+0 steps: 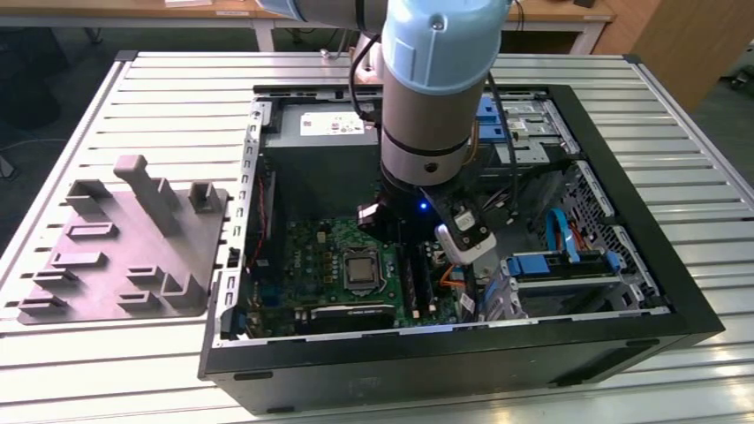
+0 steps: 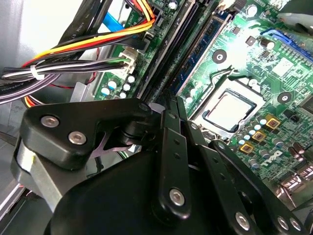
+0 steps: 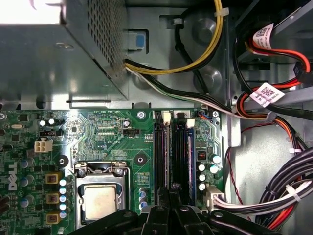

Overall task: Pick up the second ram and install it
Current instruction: 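Insert the second ram into the second slot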

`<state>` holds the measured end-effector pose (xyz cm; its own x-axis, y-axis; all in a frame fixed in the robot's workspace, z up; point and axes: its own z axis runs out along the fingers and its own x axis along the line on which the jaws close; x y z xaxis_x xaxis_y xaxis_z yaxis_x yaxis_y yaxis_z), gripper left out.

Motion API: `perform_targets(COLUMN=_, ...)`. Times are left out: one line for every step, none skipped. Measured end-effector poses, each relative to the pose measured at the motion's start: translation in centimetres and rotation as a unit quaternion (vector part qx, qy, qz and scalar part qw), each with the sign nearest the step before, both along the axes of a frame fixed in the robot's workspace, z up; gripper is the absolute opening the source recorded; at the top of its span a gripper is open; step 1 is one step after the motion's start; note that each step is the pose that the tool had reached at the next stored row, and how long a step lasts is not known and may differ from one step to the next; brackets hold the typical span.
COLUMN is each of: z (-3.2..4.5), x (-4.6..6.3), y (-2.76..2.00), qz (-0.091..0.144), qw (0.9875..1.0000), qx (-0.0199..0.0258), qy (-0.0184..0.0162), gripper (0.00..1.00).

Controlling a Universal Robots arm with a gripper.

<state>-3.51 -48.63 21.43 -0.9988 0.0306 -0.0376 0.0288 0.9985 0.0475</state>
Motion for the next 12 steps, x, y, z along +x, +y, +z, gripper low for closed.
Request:
perform_targets(z=-0.01, x=0.00, y=0.00, qz=0.000, qw=1.0000, qx=0.0001, qy=0.0000, gripper=0.11)
perform_targets(z=-0.02, x=0.00, y=0.01, qz=0.000, qw=1.0000, qx=0.0002, qy=-0.0001, gripper=0.11)
perform_targets(z=-0.05, x=0.00, y=0.00, qz=0.000, qw=1.0000, qx=0.0003, qy=-0.0001, gripper=0.11)
perform_targets(z=-0.11, x=0.00, y=0.00, qz=0.000, qw=1.0000, qx=0.0001, qy=0.0000, gripper=0.11)
perform_targets(z=-0.12, x=0.00, y=0.00, qz=0.000, qw=1.0000, qx=0.0000, qy=0.0000, gripper=0.11)
perform_targets(z=-0.13, x=0.00, y=0.00, qz=0.000, qw=1.0000, qx=0.0001, qy=0.0000, gripper=0.11)
perform_targets(z=-0.15, x=0.00, y=0.00, qz=0.000, qw=1.0000, qx=0.0002, qy=0.0000, gripper=0.11)
perform_targets(z=-0.17, x=0.00, y=0.00, qz=0.000, qw=1.0000, qx=0.0003, qy=-0.0001, gripper=0.11)
perform_targets(z=-0.17, x=0.00, y=0.01, qz=0.000, qw=1.0000, qx=0.0004, qy=-0.0001, gripper=0.11)
perform_targets(z=-0.17, x=0.00, y=0.01, qz=0.000, qw=1.0000, qx=0.0004, qy=-0.0001, gripper=0.11)
perform_targets(z=-0.17, x=0.00, y=0.01, qz=0.000, qw=1.0000, qx=0.0004, qy=-0.0001, gripper=0.11)
perform_targets(z=-0.18, x=0.00, y=0.01, qz=0.000, qw=1.0000, qx=0.0004, qy=-0.0001, gripper=0.11)
